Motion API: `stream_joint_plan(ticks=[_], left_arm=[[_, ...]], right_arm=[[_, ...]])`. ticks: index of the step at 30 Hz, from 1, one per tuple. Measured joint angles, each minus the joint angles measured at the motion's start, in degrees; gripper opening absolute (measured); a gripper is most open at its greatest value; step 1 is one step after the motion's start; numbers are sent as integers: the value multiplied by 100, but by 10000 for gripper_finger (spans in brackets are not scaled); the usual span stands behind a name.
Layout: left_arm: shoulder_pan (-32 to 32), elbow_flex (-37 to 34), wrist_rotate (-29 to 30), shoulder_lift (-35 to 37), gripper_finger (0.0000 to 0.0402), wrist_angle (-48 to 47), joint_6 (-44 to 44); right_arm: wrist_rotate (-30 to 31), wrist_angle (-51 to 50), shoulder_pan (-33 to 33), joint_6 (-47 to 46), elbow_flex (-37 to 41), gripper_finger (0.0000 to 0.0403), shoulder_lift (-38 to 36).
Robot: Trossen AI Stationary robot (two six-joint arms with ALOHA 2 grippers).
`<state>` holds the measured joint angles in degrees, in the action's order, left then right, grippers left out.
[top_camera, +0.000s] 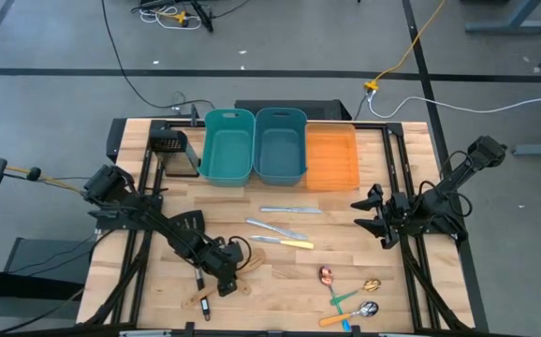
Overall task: Pick & Place Kitchen Items
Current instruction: Put the right wooden spatula into the green bin
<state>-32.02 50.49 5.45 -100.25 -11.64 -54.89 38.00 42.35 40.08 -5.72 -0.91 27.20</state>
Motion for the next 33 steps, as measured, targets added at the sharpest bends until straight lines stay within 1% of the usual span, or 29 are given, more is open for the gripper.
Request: stream_joint_plan(ticks=[5,13,20,31,33], left_arm=[[1,-1,4,-54,178,-90,-2],[3,-6,82,-118,152,-148,-2],[28,-6,109,-122,94,-230,-22],[152,-4,-79,-127,94,-227,-12],[150,92,-74,-139,94,-346,12]], right_arm=[[-3,-2,0,0,-1,240,0],[-7,-9,2,0,-2,240,9],[-6,-15,1,0,-2,240,9],[-5,-17,2,0,-1,240,9],[-3,-17,-1,0,-1,240,11]])
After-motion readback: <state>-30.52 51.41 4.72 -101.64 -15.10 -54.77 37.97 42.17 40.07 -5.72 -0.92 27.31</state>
